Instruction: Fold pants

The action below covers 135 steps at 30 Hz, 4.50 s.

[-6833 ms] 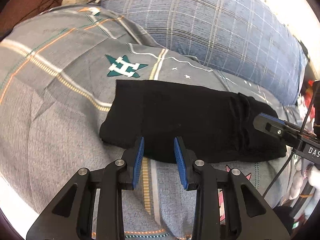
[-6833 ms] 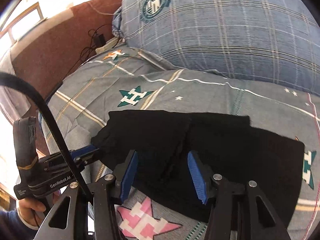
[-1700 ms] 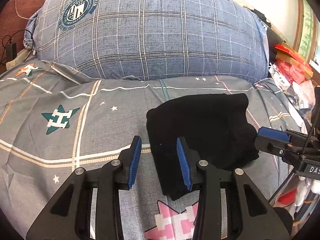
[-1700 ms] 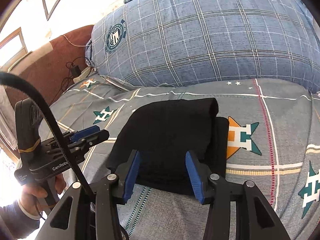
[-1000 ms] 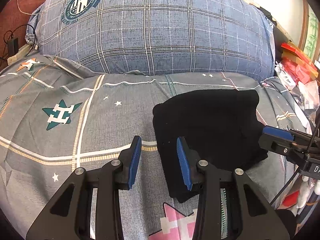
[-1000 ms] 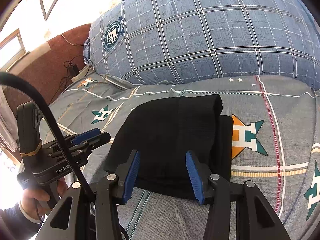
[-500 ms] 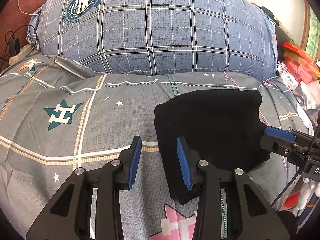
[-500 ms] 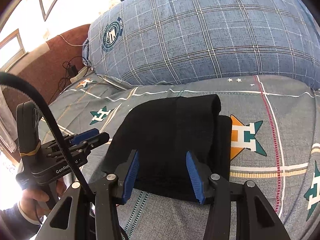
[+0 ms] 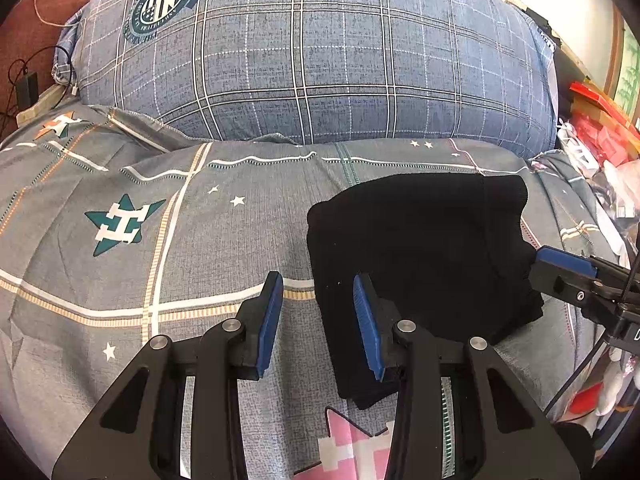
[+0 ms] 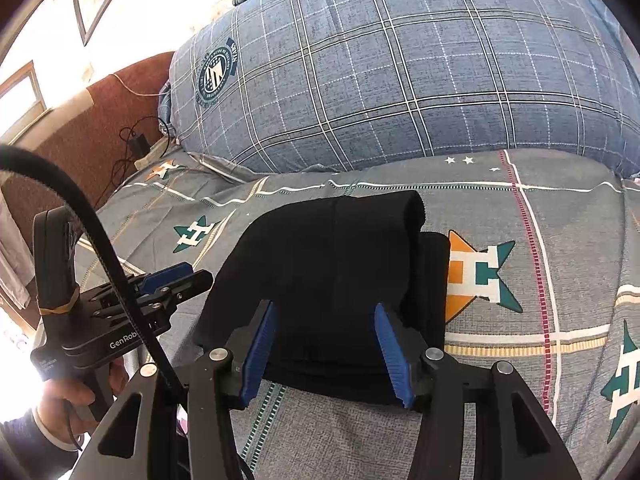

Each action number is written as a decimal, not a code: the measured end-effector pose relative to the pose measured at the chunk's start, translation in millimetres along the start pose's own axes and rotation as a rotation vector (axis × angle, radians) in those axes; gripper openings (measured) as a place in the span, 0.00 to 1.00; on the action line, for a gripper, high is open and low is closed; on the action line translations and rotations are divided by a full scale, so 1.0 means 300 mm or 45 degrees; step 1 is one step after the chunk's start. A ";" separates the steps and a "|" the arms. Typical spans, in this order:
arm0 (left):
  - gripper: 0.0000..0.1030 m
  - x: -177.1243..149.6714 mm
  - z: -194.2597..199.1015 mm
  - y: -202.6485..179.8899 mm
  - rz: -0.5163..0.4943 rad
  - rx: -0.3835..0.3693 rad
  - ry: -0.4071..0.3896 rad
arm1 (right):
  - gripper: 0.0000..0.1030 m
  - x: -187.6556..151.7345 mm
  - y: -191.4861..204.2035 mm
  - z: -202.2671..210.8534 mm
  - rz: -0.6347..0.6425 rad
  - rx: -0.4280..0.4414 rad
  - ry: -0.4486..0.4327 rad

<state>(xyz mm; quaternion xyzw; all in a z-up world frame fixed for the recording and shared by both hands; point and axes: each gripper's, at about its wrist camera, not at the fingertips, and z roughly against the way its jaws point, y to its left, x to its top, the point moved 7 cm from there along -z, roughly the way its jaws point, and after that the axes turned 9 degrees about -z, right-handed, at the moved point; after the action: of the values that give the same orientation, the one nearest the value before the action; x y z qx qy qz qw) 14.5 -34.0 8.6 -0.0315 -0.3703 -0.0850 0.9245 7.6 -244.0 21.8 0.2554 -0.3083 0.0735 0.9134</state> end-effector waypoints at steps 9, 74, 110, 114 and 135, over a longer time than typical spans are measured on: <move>0.37 -0.020 -0.045 0.042 0.187 -0.229 0.035 | 0.69 0.016 -0.120 -0.019 -0.096 -0.068 0.005; 0.66 0.231 -0.047 0.034 0.031 0.116 -0.105 | 0.62 0.213 -0.028 -0.103 0.012 -0.145 -0.171; 0.66 0.110 0.186 0.001 -0.001 0.246 -0.180 | 0.64 0.067 0.115 0.000 0.049 -0.144 -0.158; 0.66 0.108 0.186 -0.004 -0.010 0.247 -0.173 | 0.64 0.061 0.116 -0.001 0.059 -0.143 -0.151; 0.66 0.093 0.197 -0.016 -0.039 0.283 -0.178 | 0.64 0.041 0.137 -0.015 0.055 -0.151 -0.145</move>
<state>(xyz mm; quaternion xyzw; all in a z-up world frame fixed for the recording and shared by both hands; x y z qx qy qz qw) -6.5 -35.4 70.6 0.0712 -0.4413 -0.0552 0.8929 7.8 -206.8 43.3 0.1980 -0.3690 0.0603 0.9061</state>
